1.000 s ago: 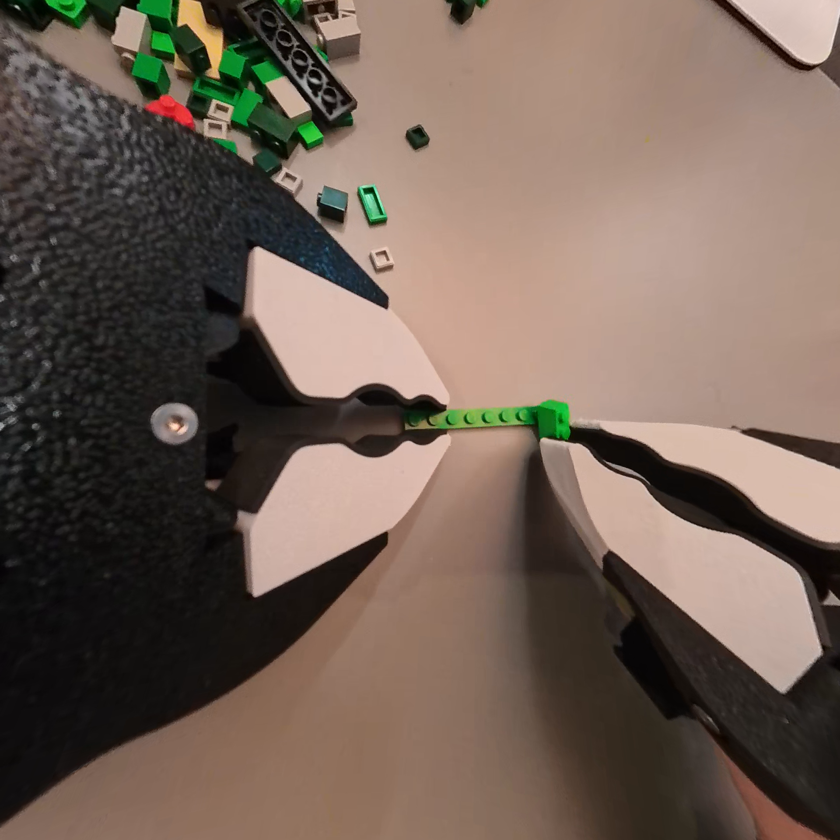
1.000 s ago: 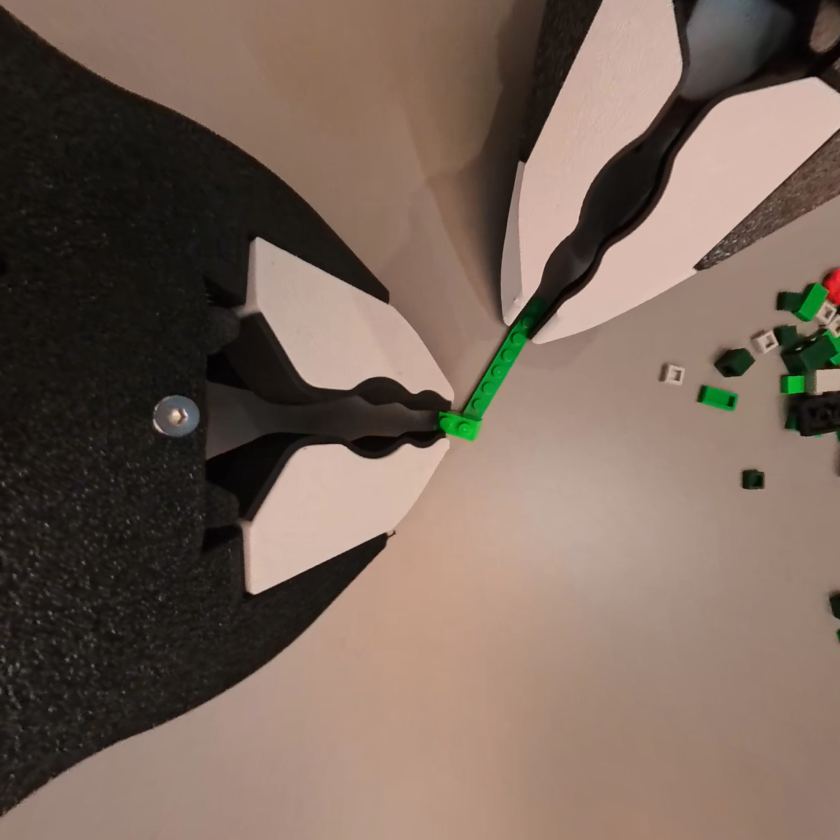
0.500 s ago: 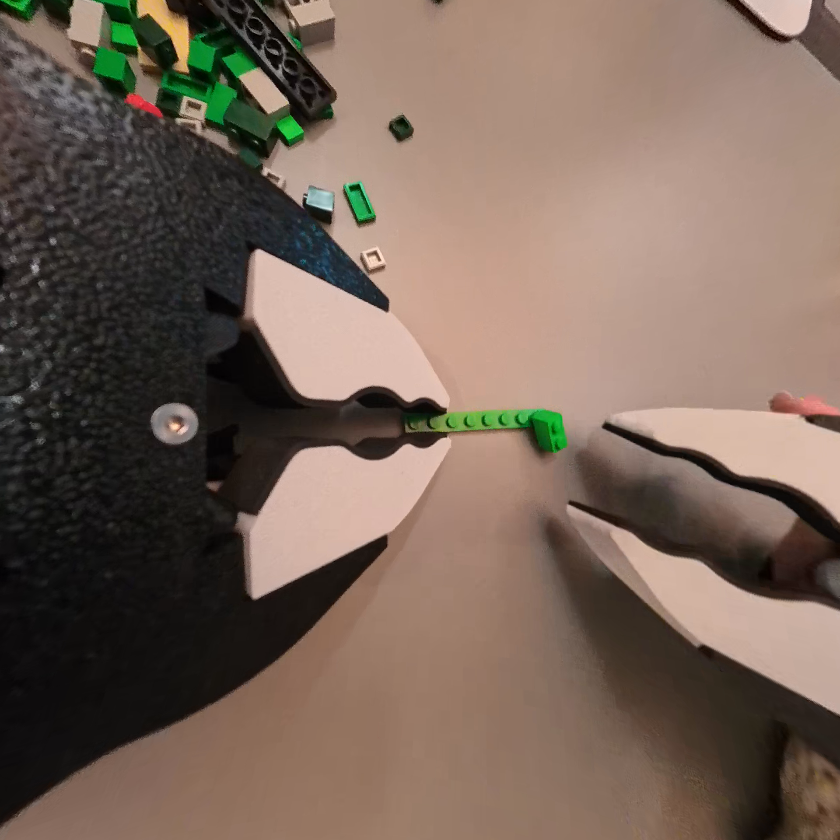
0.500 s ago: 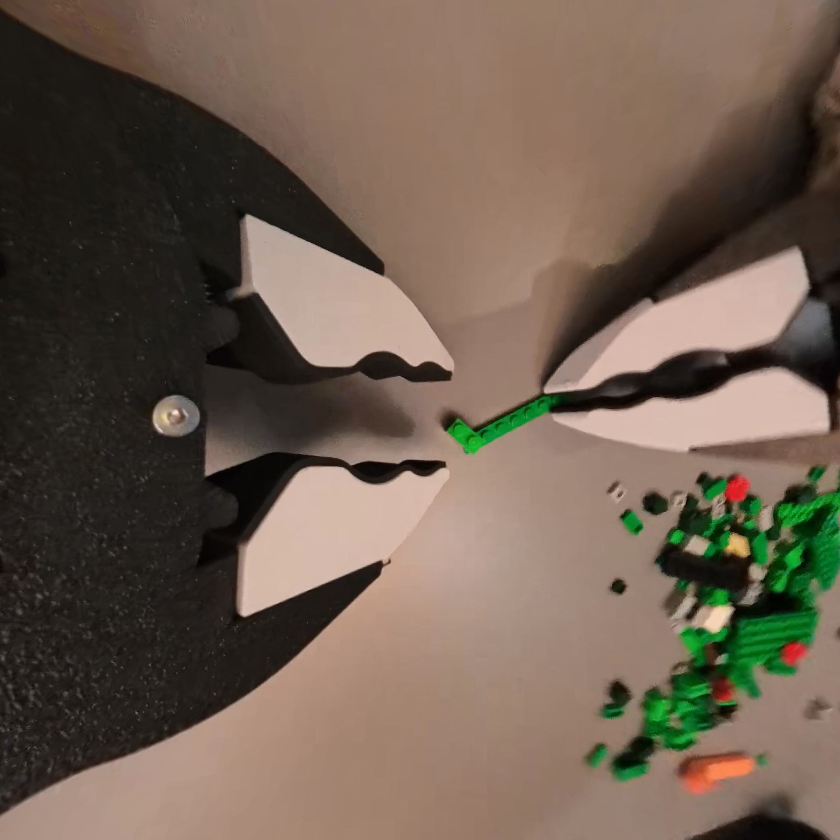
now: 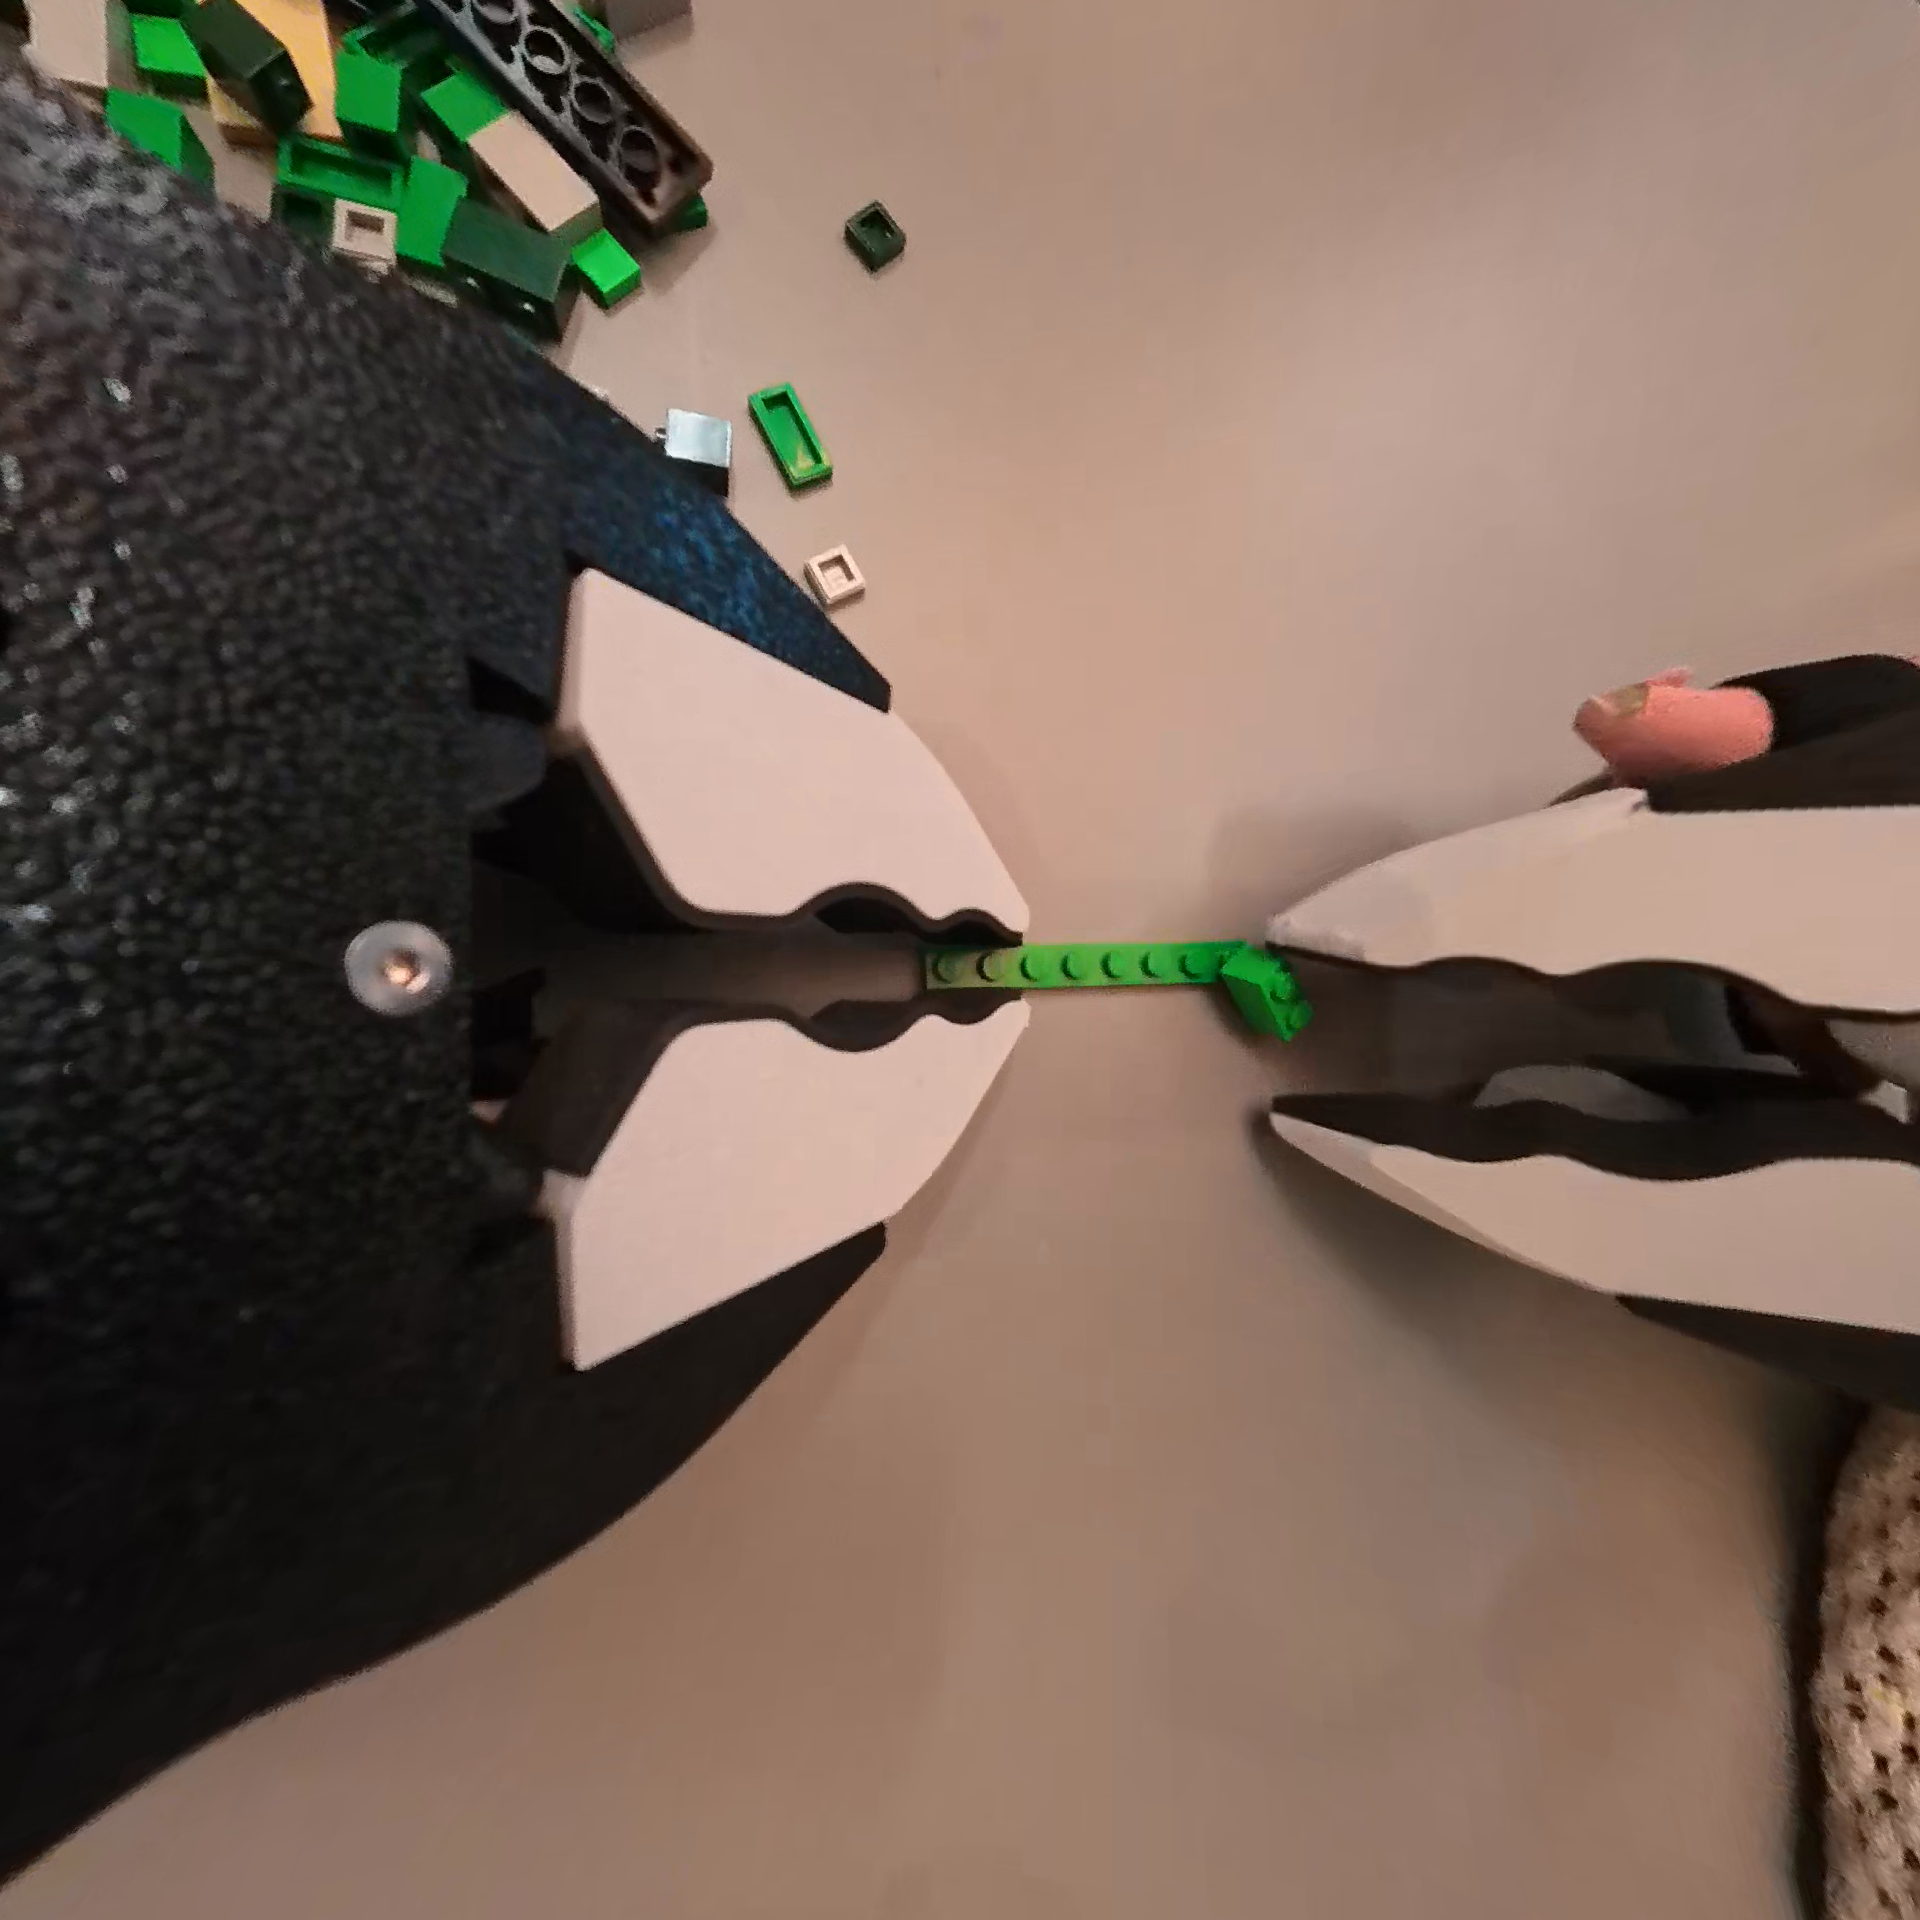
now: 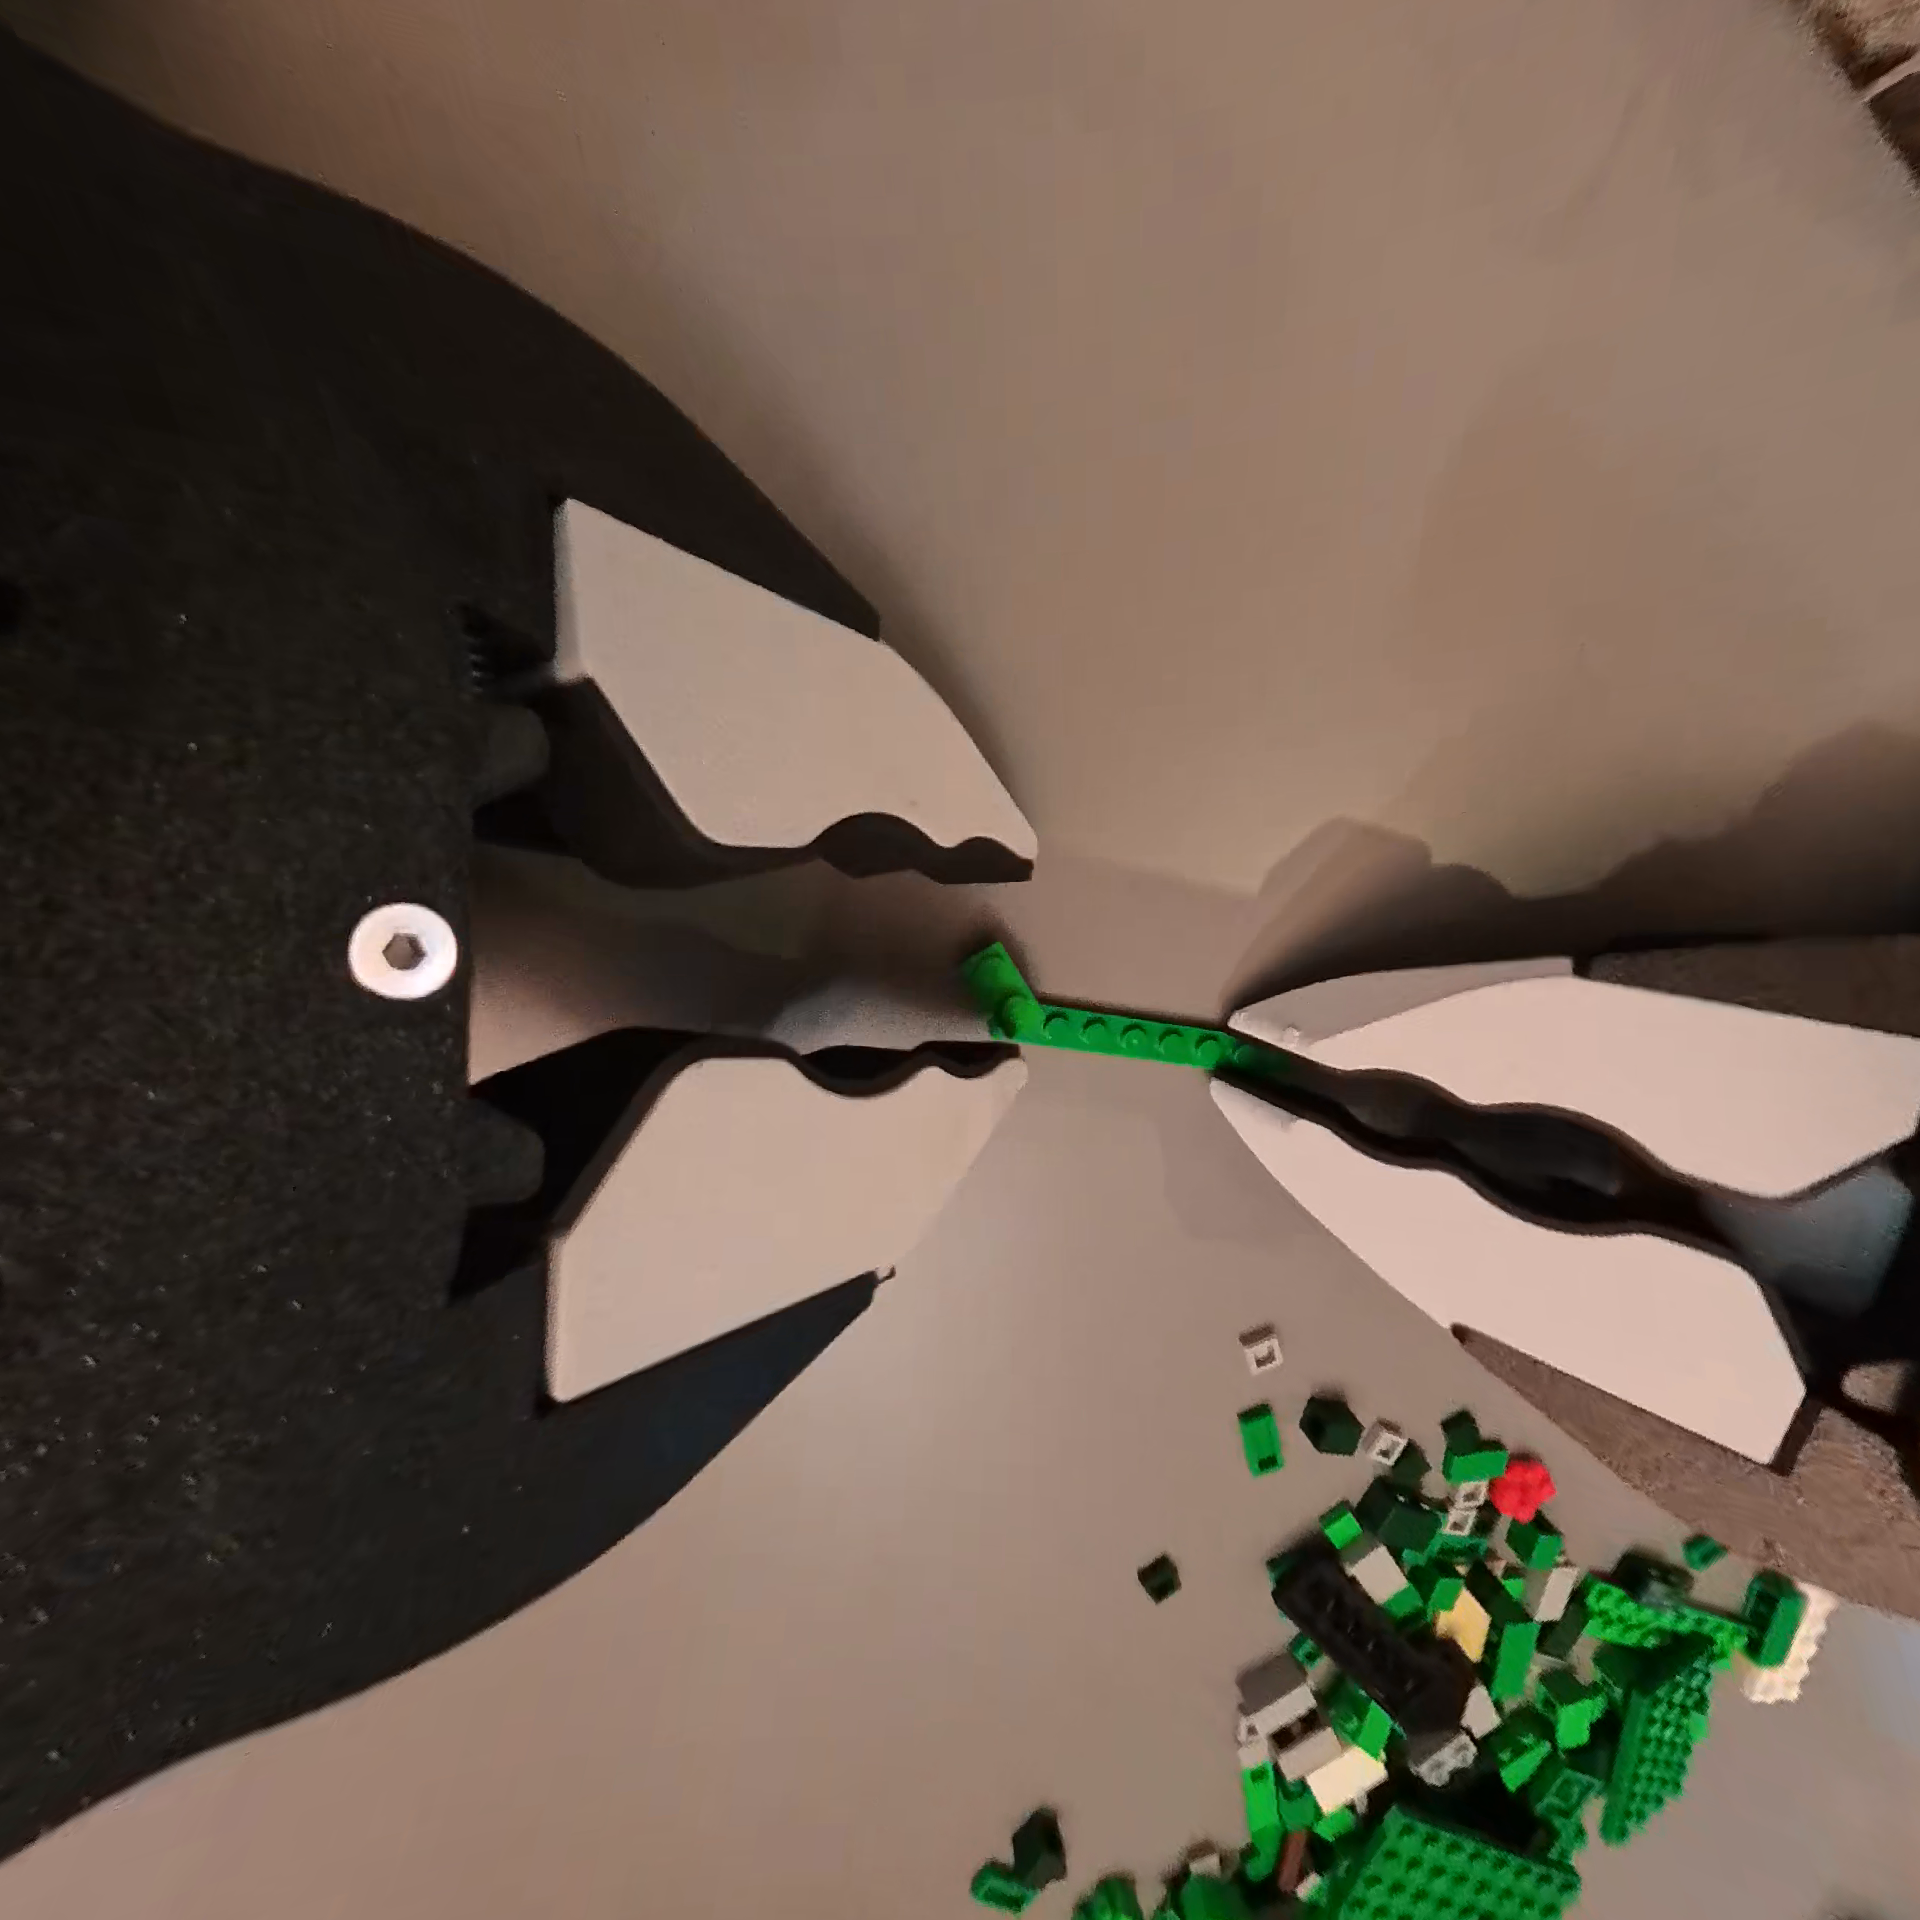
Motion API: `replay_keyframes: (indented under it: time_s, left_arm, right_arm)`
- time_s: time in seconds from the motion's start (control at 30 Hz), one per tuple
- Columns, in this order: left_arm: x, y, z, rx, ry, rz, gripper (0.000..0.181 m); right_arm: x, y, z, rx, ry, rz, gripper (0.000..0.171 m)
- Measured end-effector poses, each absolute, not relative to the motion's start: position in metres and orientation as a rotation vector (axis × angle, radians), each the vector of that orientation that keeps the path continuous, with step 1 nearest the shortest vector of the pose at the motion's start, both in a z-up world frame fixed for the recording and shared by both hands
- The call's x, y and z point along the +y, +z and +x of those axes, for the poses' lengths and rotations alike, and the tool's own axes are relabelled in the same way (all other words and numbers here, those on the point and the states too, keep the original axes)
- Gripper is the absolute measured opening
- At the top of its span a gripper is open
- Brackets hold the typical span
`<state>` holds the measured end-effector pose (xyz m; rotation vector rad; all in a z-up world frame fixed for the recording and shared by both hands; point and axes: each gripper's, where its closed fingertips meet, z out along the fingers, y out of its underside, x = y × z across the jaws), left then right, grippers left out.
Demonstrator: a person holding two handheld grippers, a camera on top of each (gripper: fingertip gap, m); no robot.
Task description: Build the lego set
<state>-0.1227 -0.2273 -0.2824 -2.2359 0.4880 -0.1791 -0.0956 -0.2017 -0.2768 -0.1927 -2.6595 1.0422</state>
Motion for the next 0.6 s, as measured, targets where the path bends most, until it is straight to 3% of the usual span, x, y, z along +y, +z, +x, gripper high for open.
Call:
replay_keyframes:
  time_s: [0.03,0.6]
  left_arm:
    - [-0.228,-0.282,-0.122,0.488,-0.178,-2.235,0.006]
    - [-0.234,-0.281,-0.12,0.488,-0.17,-2.236,0.006]
  right_arm:
    - [-0.201,-0.276,-0.094,-2.67,1.06,-0.219,0.03]
    - [-0.201,-0.267,-0.094,-2.572,1.18,-0.345,0.026]
